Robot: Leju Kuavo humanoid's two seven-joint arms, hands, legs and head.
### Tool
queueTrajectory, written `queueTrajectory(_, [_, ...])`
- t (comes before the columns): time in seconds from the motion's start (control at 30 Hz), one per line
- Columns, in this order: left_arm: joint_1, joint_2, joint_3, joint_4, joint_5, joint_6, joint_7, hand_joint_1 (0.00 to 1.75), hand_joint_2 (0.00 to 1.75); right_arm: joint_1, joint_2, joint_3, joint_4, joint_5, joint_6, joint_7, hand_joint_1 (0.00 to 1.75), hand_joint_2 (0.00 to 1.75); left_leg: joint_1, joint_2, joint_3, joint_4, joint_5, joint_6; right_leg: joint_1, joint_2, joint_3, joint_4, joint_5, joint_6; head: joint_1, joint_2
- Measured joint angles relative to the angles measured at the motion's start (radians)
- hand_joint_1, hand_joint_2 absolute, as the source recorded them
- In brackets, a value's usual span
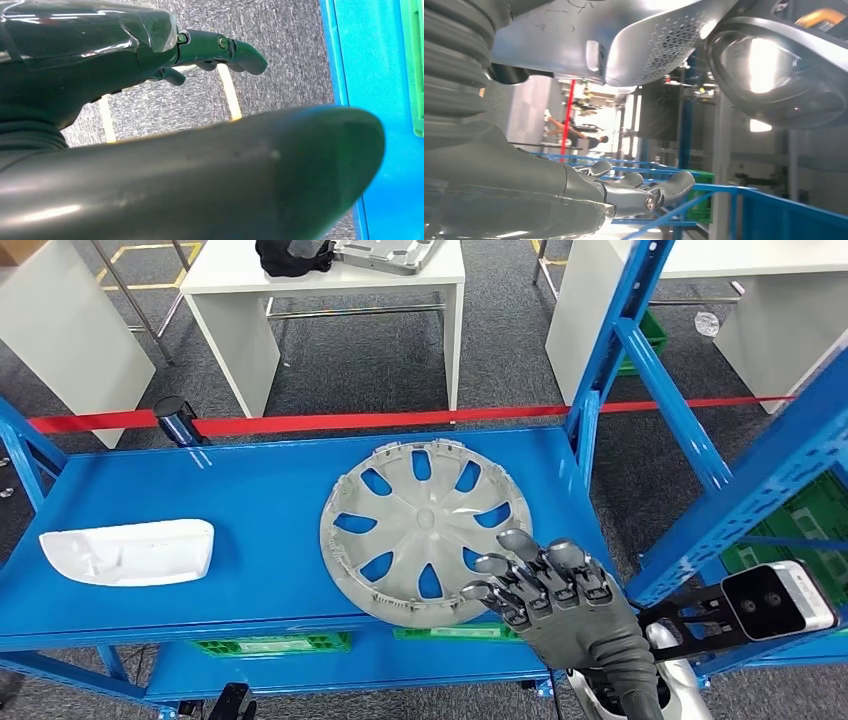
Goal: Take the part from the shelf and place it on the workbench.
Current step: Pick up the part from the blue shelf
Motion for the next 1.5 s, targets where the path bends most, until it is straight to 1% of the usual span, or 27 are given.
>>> queueTrajectory(0.07, [0.001, 0.000, 0.000, 0.000, 0.000, 0.001, 0.000, 0.00, 0.00, 0.001, 0.001, 0.000, 0.000, 0.000, -0.001, 0.000, 0.00, 1.75, 0.004, 0.001, -0.052, 0.130, -0.071, -0.011, 0.001, -0.001, -0.003, 0.001, 0.003, -0.006, -0.002, 0.000])
queueTrajectory(0.1, [0.002, -0.001, 0.000, 0.000, 0.000, 0.001, 0.000, 0.00, 0.00, 0.001, 0.001, 0.001, 0.000, 0.000, -0.001, 0.000, 0.00, 1.75, 0.005, 0.001, -0.077, 0.192, -0.095, -0.014, 0.002, -0.001, -0.004, 0.001, 0.004, -0.007, -0.002, 0.000])
queueTrajectory(0.13, [0.003, -0.001, 0.000, 0.000, 0.000, 0.002, 0.000, 0.00, 0.00, 0.001, 0.001, 0.001, 0.000, 0.000, -0.002, 0.000, 0.00, 1.75, 0.006, 0.001, -0.088, 0.224, -0.101, -0.016, 0.003, -0.001, -0.005, 0.002, 0.004, -0.007, -0.002, 0.000])
queueTrajectory(0.17, [0.004, -0.002, 0.000, 0.000, 0.000, 0.002, 0.000, 0.00, 0.00, 0.001, 0.002, 0.001, 0.000, 0.000, -0.002, 0.000, 0.00, 1.75, 0.006, 0.001, -0.080, 0.217, -0.086, -0.015, 0.004, -0.001, -0.004, 0.002, 0.004, -0.007, -0.002, 0.000])
queueTrajectory(0.2, [0.004, -0.002, 0.000, 0.000, 0.000, 0.002, 0.000, 0.00, 0.00, 0.001, 0.002, 0.001, 0.000, 0.000, -0.002, 0.000, 0.00, 1.75, 0.006, 0.001, -0.056, 0.174, -0.059, -0.013, 0.005, 0.000, -0.003, 0.002, 0.004, -0.007, -0.002, 0.000])
queueTrajectory(0.27, [0.004, 0.001, 0.000, 0.000, 0.000, 0.002, 0.000, 0.00, 0.00, 0.000, 0.003, 0.002, 0.000, 0.000, -0.002, 0.000, 0.00, 1.75, 0.002, 0.000, 0.021, 0.034, -0.005, 0.000, 0.007, 0.001, -0.003, 0.001, 0.003, -0.005, -0.001, 0.000])
queueTrajectory(0.33, [0.003, 0.003, 0.000, 0.001, 0.000, 0.002, 0.000, 0.00, 0.00, 0.000, 0.004, 0.002, 0.000, 0.000, -0.002, 0.000, 0.00, 1.75, -0.006, -0.001, 0.065, -0.049, 0.007, 0.012, 0.008, 0.002, -0.009, 0.001, 0.003, 0.001, -0.002, 0.000])
queueTrajectory(0.4, [0.003, 0.005, 0.000, 0.001, 0.000, 0.002, 0.000, 0.00, 0.00, 0.000, 0.004, 0.003, 0.000, 0.000, -0.002, 0.001, 0.00, 1.75, -0.011, 0.000, 0.070, -0.063, 0.004, 0.020, 0.008, 0.002, -0.012, -0.001, 0.005, 0.010, -0.003, 0.000])
queueTrajectory(0.47, [0.003, 0.004, 0.001, 0.001, 0.000, 0.000, 0.000, 0.00, 0.00, -0.001, 0.004, 0.003, 0.000, 0.000, -0.002, 0.002, 0.00, 1.75, -0.007, 0.001, 0.077, -0.081, 0.011, 0.031, 0.008, 0.001, -0.019, 0.012, -0.006, 0.017, -0.002, 0.000])
queueTrajectory(0.53, [0.001, 0.003, 0.001, 0.001, 0.000, -0.001, 0.000, 0.00, 0.00, 0.000, 0.003, 0.002, 0.000, 0.001, -0.003, 0.002, 0.00, 1.75, -0.002, 0.002, 0.083, -0.096, 0.018, 0.039, 0.006, 0.000, -0.062, 0.097, -0.046, 0.015, -0.001, 0.000])
queueTrajectory(0.6, [0.001, 0.001, 0.001, 0.002, 0.000, -0.001, -0.001, 0.00, 0.00, 0.003, 0.001, 0.002, 0.001, 0.007, -0.008, 0.005, 0.00, 1.75, -0.002, 0.002, 0.081, -0.097, 0.018, 0.041, 0.004, 0.000, -0.134, 0.236, -0.092, 0.014, -0.001, 0.000])
queueTrajectory(0.63, [0.002, 0.000, 0.002, 0.002, 0.000, -0.001, -0.002, 0.00, 0.00, 0.005, -0.001, 0.002, 0.002, 0.015, -0.015, 0.010, 0.00, 1.75, -0.002, 0.002, 0.081, -0.096, 0.018, 0.041, 0.001, 0.000, -0.159, 0.279, -0.099, 0.018, -0.001, 0.000])
queueTrajectory(0.67, [0.002, -0.002, 0.002, 0.003, 0.000, -0.001, -0.003, 0.00, 0.00, 0.006, -0.003, 0.002, 0.004, 0.028, -0.026, 0.017, 0.00, 1.75, -0.001, 0.001, 0.081, -0.095, 0.018, 0.041, -0.001, 0.000, -0.165, 0.283, -0.090, 0.027, -0.001, 0.000])
queueTrajectory(0.7, [0.002, -0.003, 0.002, 0.003, 0.001, -0.001, -0.004, 0.00, 0.00, 0.005, -0.005, 0.001, 0.006, 0.048, -0.042, 0.028, 0.00, 1.75, 0.000, 0.001, 0.081, -0.093, 0.017, 0.039, -0.004, 0.000, -0.150, 0.244, -0.066, 0.038, -0.001, 0.000])
queueTrajectory(0.73, [0.003, -0.005, 0.003, 0.003, 0.002, -0.002, -0.004, 0.00, 0.00, 0.004, -0.008, 0.001, 0.010, 0.078, -0.064, 0.039, 0.00, 1.75, 0.002, 0.000, 0.080, -0.088, 0.015, 0.036, -0.008, -0.001, -0.119, 0.175, -0.034, 0.050, -0.001, 0.000])
queueTrajectory(0.77, [0.003, -0.006, 0.003, 0.004, 0.004, -0.004, -0.005, 0.00, 0.00, 0.001, -0.011, 0.000, 0.017, 0.125, -0.095, 0.050, 0.00, 1.75, 0.002, -0.001, 0.078, -0.081, 0.012, 0.030, -0.010, -0.002, -0.088, 0.108, -0.009, 0.056, -0.001, 0.000])
queueTrajectory(0.83, [0.003, -0.008, 0.005, 0.005, 0.011, -0.010, -0.007, 0.00, 0.00, -0.006, -0.015, -0.002, 0.032, 0.272, -0.177, 0.061, 0.00, 1.75, -0.001, -0.002, 0.072, -0.068, 0.006, 0.017, -0.010, 0.000, -0.050, 0.028, 0.018, 0.049, -0.002, 0.000])
queueTrajectory(0.93, [0.003, -0.012, 0.005, 0.007, 0.015, -0.017, -0.006, 0.00, 0.00, -0.029, -0.033, 0.007, 0.064, 0.585, -0.321, 0.054, 0.00, 1.75, 0.003, -0.001, 0.064, -0.063, 0.007, 0.000, -0.005, 0.002, -0.051, 0.022, 0.025, 0.025, -0.003, 0.000])
queueTrajectory(1.0, [0.001, -0.017, 0.004, 0.008, 0.012, -0.018, 0.004, 0.00, 0.00, -0.061, -0.059, 0.031, 0.088, 0.788, -0.412, 0.040, 0.00, 1.75, 0.008, 0.000, 0.042, -0.021, -0.021, -0.008, -0.007, 0.002, -0.052, 0.021, 0.030, 0.014, -0.004, 0.000])
queueTrajectory(1.1, [-0.007, -0.023, -0.003, 0.009, -0.002, -0.019, 0.031, 0.00, 0.00, -0.109, -0.113, 0.088, 0.123, 0.992, -0.501, 0.027, 0.00, 1.75, 0.010, 0.001, -0.043, 0.166, -0.111, -0.015, -0.003, 0.001, -0.055, 0.021, 0.033, 0.008, -0.007, 0.000])
queueTrajectory(1.13, [-0.010, -0.026, -0.007, 0.009, -0.010, -0.020, 0.039, 0.00, 0.00, -0.122, -0.133, 0.107, 0.137, 1.020, -0.516, 0.025, 0.00, 1.75, 0.010, 0.001, -0.066, 0.216, -0.125, -0.015, -0.001, 0.001, -0.055, 0.021, 0.033, 0.008, -0.007, 0.000])
queueTrajectory(1.17, [-0.013, -0.028, -0.011, 0.009, -0.017, -0.020, 0.047, 0.00, 0.00, -0.133, -0.153, 0.126, 0.151, 1.036, -0.526, 0.024, 0.00, 1.75, 0.010, 0.001, -0.073, 0.232, -0.121, -0.013, 0.001, 0.001, -0.055, 0.021, 0.033, 0.008, -0.007, 0.000])
queueTrajectory(1.2, [-0.016, -0.031, -0.015, 0.009, -0.023, -0.021, 0.053, 0.00, 0.00, -0.142, -0.174, 0.144, 0.166, 1.040, -0.534, 0.025, 0.00, 1.75, 0.009, 0.001, -0.060, 0.206, -0.100, -0.009, 0.003, 0.001, -0.054, 0.021, 0.033, 0.008, -0.007, 0.000])
queueTrajectory(1.27, [-0.026, -0.034, -0.025, 0.009, -0.031, -0.026, 0.064, 0.00, 0.00, -0.157, -0.212, 0.184, 0.198, 1.034, -0.547, 0.035, 0.00, 1.75, 0.004, 0.000, 0.005, 0.073, -0.037, 0.008, 0.006, 0.002, -0.052, 0.021, 0.033, 0.008, -0.007, 0.000])
queueTrajectory(1.33, [-0.035, -0.036, -0.032, 0.009, -0.034, -0.033, 0.071, 0.00, 0.00, -0.168, -0.242, 0.230, 0.231, 1.032, -0.563, 0.048, 0.00, 1.75, -0.005, 0.000, 0.057, -0.029, -0.008, 0.023, 0.007, 0.003, -0.056, 0.020, 0.034, 0.011, -0.007, 0.000])
queueTrajectory(1.43, [-0.043, -0.036, -0.039, 0.011, -0.034, -0.039, 0.075, 0.00, 0.00, -0.172, -0.268, 0.300, 0.273, 1.035, -0.582, 0.062, 0.00, 1.75, -0.013, 0.000, 0.070, -0.056, -0.008, 0.032, 0.006, 0.002, -0.061, 0.014, 0.039, 0.022, -0.009, 0.000])
queueTrajectory(1.5, [-0.046, -0.038, -0.042, 0.012, -0.033, -0.042, 0.076, 0.00, 0.00, -0.179, -0.281, 0.329, 0.292, 1.036, -0.585, 0.071, 0.00, 1.75, -0.008, 0.001, 0.082, -0.080, 0.003, 0.039, 0.008, 0.001, -0.069, 0.028, 0.030, 0.028, -0.008, 0.000])
